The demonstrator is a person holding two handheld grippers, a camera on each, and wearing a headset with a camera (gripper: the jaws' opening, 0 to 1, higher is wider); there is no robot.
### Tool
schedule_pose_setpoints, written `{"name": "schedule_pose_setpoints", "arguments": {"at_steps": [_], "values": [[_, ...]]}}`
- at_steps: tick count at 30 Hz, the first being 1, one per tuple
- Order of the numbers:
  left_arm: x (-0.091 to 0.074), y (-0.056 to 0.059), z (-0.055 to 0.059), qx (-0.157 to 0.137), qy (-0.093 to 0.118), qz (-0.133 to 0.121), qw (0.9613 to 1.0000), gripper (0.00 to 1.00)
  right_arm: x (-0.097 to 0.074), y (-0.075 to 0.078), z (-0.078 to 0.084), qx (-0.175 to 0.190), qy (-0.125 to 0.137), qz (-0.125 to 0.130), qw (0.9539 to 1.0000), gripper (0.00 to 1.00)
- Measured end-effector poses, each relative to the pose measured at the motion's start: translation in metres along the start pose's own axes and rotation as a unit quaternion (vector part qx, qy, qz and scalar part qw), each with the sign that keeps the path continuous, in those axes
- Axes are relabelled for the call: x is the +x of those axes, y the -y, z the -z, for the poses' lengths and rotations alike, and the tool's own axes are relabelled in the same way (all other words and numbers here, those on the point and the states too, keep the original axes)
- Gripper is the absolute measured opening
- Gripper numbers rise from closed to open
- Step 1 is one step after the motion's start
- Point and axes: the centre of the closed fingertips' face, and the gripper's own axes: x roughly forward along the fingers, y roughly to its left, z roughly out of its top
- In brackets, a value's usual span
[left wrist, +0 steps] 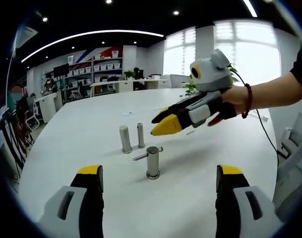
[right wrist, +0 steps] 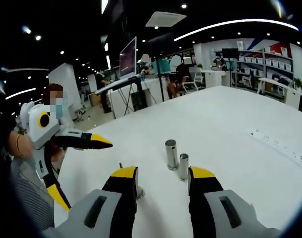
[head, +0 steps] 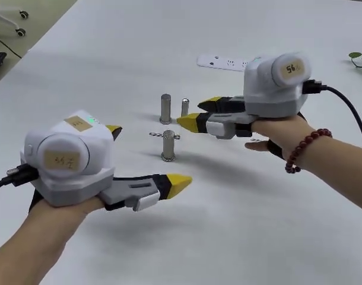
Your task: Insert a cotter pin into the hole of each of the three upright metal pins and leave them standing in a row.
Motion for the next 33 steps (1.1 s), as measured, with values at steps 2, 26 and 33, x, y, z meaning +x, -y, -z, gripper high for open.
{"name": "schedule_pose_setpoints", "arguments": {"at_steps": [2, 26, 33], "values": [[0.0, 0.002, -0.002, 0.0, 0.004, 0.005, 1.0, 0.97, 0.001, 0.0, -0.002, 0.007, 0.008, 0.01, 0.9999, 0.36], [0.002, 0.003, 0.0, 0.012, -0.005, 0.016, 0.9998, 0.98, 0.036, 0.02, 0.007, 0.024, 0.016, 0.06, 0.9978, 0.15], [0.003, 0.003, 0.0, 0.013, -0.006, 0.018, 0.9997, 0.97, 0.04, 0.022, 0.017, 0.018, 0.007, 0.062, 0.9979, 0.08]]}}
